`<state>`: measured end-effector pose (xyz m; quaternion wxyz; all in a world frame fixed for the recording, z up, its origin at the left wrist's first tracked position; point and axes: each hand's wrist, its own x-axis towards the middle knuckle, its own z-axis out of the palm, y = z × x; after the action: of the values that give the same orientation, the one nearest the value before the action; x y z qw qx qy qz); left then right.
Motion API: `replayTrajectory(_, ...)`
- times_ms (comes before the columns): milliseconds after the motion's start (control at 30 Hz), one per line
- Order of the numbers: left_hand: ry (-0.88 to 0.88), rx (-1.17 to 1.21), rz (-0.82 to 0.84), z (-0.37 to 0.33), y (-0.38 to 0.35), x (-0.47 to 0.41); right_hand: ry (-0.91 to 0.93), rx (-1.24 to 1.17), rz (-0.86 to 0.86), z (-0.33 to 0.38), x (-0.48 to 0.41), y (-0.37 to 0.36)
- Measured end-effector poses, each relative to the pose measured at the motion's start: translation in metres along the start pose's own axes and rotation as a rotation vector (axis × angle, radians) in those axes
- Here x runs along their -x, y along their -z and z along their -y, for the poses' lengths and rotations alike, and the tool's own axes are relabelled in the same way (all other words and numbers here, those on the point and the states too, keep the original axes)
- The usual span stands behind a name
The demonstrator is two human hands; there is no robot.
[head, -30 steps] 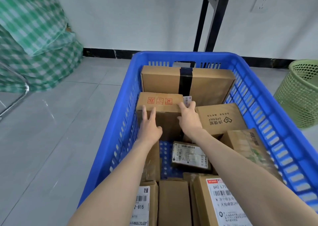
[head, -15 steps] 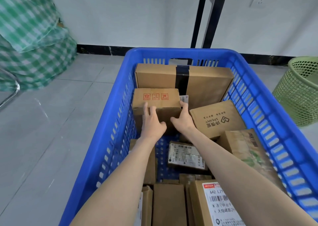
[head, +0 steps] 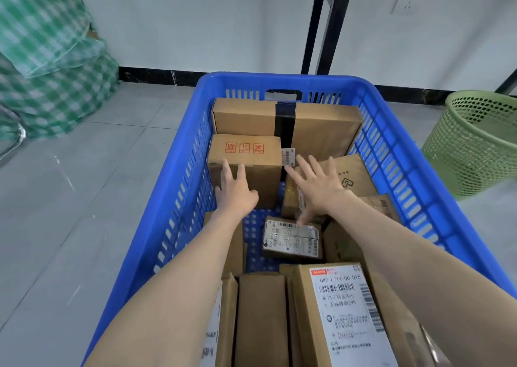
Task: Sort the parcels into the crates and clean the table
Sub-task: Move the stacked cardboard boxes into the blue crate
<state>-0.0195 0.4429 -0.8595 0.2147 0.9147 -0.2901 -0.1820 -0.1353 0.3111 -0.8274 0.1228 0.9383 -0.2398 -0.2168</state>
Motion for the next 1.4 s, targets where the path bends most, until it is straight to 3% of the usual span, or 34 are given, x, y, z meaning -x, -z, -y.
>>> replayTrajectory(167, -0.025, -0.079, 0.032, -0.003, 0.014, 0.015, 0.027, 0.114, 0.096, 0.004, 0.014, 0.004)
replayTrajectory(333, -0.094, -0.039, 0.099, -0.009, 0.022, 0.024, -0.011, 0.033, -0.008, -0.002, 0.029, 0.025)
replayTrajectory(433, -0.037, 0.215, 0.182, -0.018, 0.029, 0.024, -0.026, -0.338, -0.268, -0.018, 0.036, 0.047)
replayTrajectory(533, 0.189, 0.606, 0.302, -0.028, 0.033, 0.028, 0.028, -0.980, -0.495, -0.032, 0.046, 0.058)
replayTrajectory(600, 0.324, 0.844, 0.396, -0.031, 0.037, 0.031, 0.043, -1.275, -0.429, -0.040, 0.048, 0.052)
replayTrajectory(733, 0.482, 1.449, 0.535, -0.029, 0.045, 0.034, 0.086, -1.664, -0.128, -0.059, 0.056, 0.028)
replayTrajectory(800, 0.459, 1.407, 0.512, -0.027, 0.048, 0.036, 0.174, -1.808, 0.051, -0.068, 0.065, 0.020)
replayTrajectory(900, 0.417, 1.222, 0.540, -0.024, 0.048, 0.044, 0.233, -1.739, 0.287, -0.070, 0.070, 0.004)
replayTrajectory(1033, 0.304, 0.975, 0.527, -0.016, 0.047, 0.052, 0.050, -1.688, 0.447, -0.056, 0.068, 0.003)
replayTrajectory(1167, 0.240, 0.799, 0.493, -0.005, 0.037, 0.050, -0.038, -1.343, 0.501, -0.031, 0.065, 0.011)
replayTrajectory(1267, 0.204, 0.627, 0.472, -0.002, 0.024, 0.047, -0.150, -1.247, 0.380, -0.015, 0.059, 0.006)
replayTrajectory(1400, 0.127, 0.185, 0.492, -0.008, 0.007, 0.049, -0.182, -1.002, 0.380, 0.004, 0.051, -0.002)
